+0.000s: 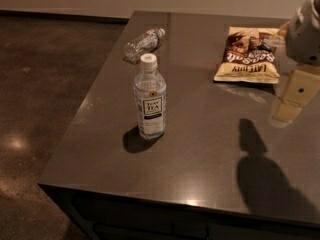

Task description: Move water bottle near brown chip bag

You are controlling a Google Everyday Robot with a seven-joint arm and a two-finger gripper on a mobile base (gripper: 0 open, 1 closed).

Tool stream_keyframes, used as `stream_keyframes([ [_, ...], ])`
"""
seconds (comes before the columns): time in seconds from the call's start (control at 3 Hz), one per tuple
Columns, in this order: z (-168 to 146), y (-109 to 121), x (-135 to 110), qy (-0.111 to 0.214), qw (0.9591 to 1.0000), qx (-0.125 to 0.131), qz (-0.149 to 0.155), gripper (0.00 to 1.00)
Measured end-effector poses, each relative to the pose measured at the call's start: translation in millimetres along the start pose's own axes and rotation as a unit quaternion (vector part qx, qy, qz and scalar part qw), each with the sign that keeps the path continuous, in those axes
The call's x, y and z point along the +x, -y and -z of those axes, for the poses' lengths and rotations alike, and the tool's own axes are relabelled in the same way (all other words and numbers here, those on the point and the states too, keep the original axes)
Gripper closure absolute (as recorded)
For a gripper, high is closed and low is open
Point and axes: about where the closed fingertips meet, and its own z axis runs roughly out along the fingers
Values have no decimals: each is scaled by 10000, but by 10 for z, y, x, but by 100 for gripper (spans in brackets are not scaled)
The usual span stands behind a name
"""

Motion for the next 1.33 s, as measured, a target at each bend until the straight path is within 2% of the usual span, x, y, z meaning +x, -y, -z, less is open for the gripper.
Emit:
stream_keyframes([
  [0.67,-273,687,-393,-5,9971,256,713,0],
  [1.0,-433,1013,-659,54,9926,266,1186,0],
  [1.33,-627,1244,-945,23,9853,226,1691,0],
])
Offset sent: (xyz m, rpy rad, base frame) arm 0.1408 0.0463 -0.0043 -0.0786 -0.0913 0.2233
